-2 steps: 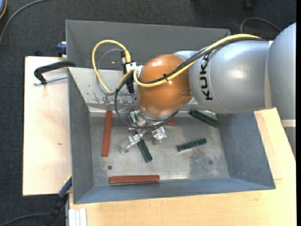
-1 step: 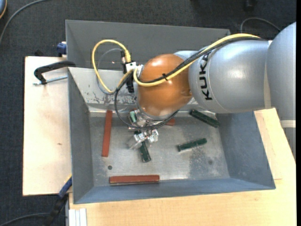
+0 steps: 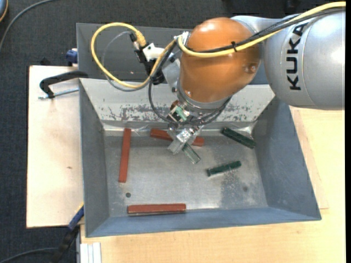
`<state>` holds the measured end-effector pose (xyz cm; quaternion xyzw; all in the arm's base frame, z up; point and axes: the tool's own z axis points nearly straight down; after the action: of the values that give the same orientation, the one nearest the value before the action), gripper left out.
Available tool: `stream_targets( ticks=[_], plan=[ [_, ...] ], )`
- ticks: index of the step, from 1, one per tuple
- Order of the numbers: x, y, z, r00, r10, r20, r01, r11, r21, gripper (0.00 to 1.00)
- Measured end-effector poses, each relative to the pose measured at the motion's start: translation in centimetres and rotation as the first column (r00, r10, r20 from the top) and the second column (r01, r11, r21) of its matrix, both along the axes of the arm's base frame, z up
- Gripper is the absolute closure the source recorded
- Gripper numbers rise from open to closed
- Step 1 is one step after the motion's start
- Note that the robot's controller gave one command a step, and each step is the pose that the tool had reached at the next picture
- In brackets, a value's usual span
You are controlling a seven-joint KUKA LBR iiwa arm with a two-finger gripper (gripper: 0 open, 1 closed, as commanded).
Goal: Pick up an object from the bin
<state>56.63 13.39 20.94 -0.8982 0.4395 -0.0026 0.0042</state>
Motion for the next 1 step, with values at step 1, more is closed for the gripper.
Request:
stream_targets(
  ticks=[1],
  plan=[
    [-0.11, -0.01, -0.26, 1.000, 0.000, -0.007, 0.000, 1.000, -0.001, 0.00]
  ],
)
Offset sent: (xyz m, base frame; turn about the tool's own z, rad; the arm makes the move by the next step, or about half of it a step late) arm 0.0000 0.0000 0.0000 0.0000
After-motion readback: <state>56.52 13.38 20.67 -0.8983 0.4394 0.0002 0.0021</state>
